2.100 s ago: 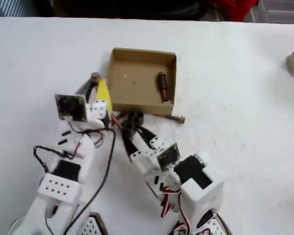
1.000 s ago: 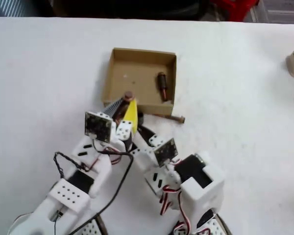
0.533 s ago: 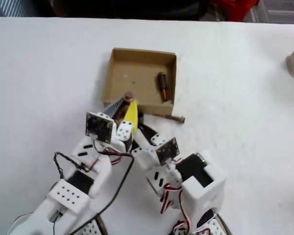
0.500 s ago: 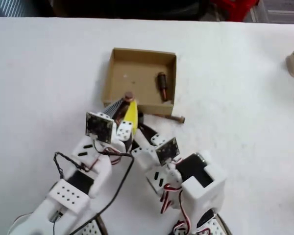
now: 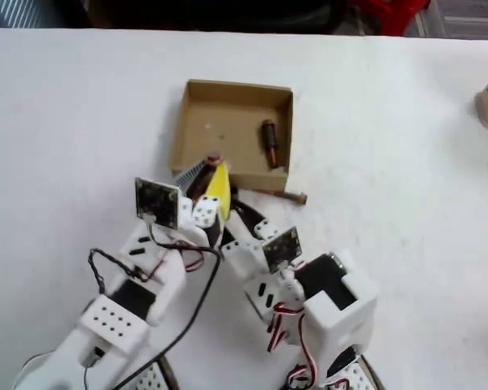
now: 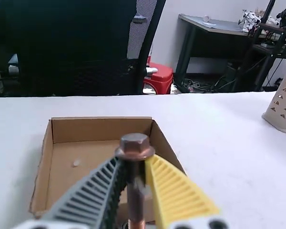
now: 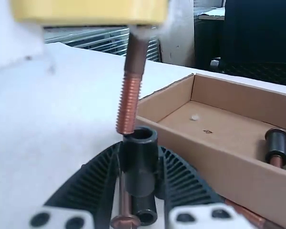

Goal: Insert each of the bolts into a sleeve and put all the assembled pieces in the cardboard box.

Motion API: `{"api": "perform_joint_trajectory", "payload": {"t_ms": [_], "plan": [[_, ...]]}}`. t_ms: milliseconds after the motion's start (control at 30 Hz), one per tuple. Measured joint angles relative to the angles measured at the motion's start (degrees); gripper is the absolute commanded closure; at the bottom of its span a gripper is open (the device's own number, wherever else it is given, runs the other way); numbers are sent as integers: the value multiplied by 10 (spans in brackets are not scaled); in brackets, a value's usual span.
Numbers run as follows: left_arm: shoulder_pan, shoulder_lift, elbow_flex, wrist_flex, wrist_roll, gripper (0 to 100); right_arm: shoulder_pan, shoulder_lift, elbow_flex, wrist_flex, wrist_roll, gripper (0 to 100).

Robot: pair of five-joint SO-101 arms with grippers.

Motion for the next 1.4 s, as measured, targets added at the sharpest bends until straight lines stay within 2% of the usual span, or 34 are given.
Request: {"api": "perform_joint_trajectory", "payload": {"t_ms": [267,533,867,1000,1233,1400], "plan": [[0,0,-5,9,6,980,0,0,0,-2,0,981],[0,2,-42,12,54,980,0,0,0,-2,0,981],[-1,154,-85,-13,55,980,3,1,0,-2,0,981],[0,144,-85,-12,55,980,3,1,0,-2,0,981],[0,75,-85,64,55,980,2,1,0,-2,0,981],[-3,69,-85,71,57,980,10,1,1,-17,0,981]]}}
